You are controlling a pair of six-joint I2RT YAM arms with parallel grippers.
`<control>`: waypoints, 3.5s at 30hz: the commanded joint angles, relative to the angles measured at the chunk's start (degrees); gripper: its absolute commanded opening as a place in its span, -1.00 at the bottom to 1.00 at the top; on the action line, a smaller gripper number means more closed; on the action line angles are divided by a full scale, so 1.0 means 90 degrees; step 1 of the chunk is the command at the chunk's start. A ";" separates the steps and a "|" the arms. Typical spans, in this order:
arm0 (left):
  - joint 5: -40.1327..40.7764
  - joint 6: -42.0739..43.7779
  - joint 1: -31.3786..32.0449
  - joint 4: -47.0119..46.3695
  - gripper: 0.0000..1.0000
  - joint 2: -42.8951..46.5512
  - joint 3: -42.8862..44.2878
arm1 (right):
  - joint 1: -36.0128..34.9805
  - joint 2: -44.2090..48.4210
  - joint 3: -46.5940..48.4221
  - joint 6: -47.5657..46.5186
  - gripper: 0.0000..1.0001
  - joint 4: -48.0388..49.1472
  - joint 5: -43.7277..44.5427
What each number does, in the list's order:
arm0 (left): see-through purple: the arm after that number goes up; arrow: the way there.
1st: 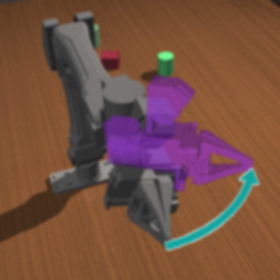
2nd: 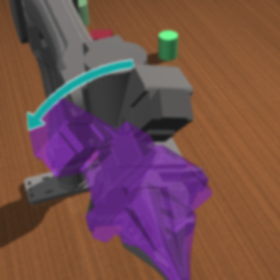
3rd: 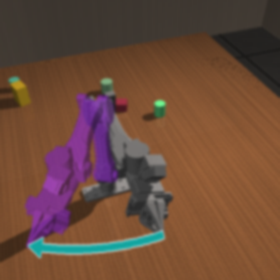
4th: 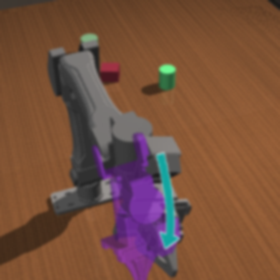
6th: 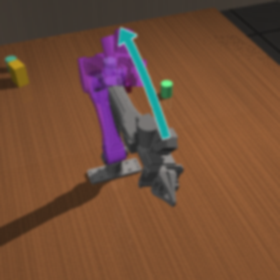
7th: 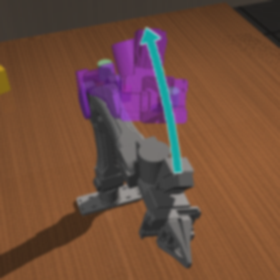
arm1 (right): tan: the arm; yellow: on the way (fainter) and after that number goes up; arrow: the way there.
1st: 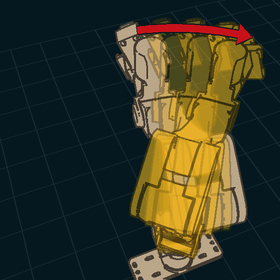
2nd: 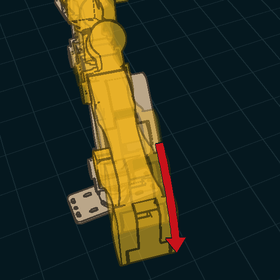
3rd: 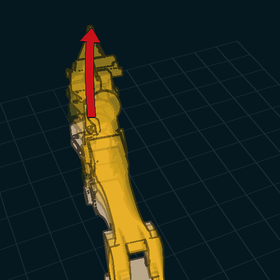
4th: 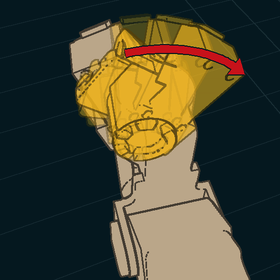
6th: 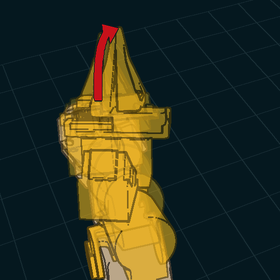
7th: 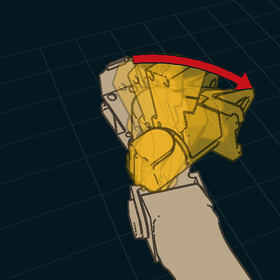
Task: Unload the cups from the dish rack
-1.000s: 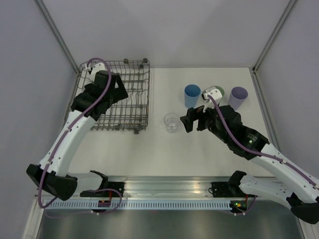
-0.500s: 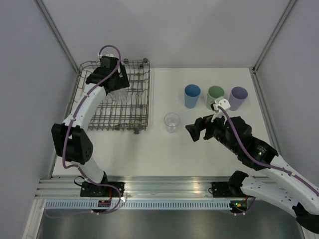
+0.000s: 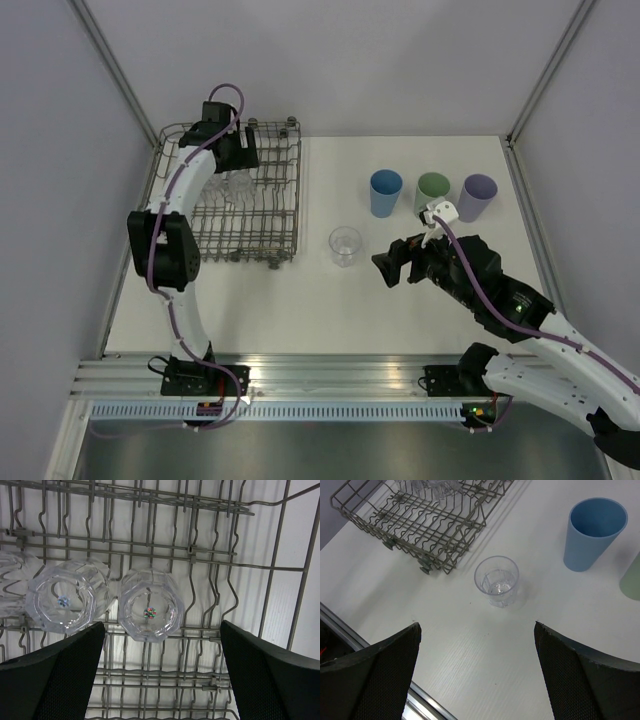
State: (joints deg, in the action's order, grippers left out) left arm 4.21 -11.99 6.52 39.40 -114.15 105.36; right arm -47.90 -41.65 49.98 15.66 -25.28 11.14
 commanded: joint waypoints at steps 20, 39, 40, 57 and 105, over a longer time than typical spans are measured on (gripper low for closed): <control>0.0206 0.0629 -0.0041 0.1237 0.99 -0.1428 0.1545 | -0.0029 0.0047 -0.0064 -0.0021 0.96 0.0016 -0.0261; 0.0197 0.0590 -0.0041 0.1511 0.38 -0.1741 0.1711 | -0.0020 0.0223 -0.0055 -0.0051 0.96 -0.0043 -0.0222; 0.0197 0.0580 -0.0041 0.1502 0.33 -0.1731 0.1721 | -0.0039 0.0214 -0.0045 -0.0051 0.96 -0.0033 -0.0231; -0.0106 0.0336 -0.0032 0.1589 -0.88 -0.0658 0.1701 | -0.0029 0.0262 0.0072 -0.0158 0.96 -0.0101 -0.0056; -0.6307 -0.7554 0.1364 -0.8722 -0.95 0.6882 -0.7185 | -0.0029 -0.0294 -0.0036 0.2030 0.60 0.3912 -0.2945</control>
State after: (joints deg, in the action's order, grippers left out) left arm -51.13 -75.53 16.80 -30.50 -53.25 41.85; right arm -47.90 -43.81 45.91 33.91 7.29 -12.88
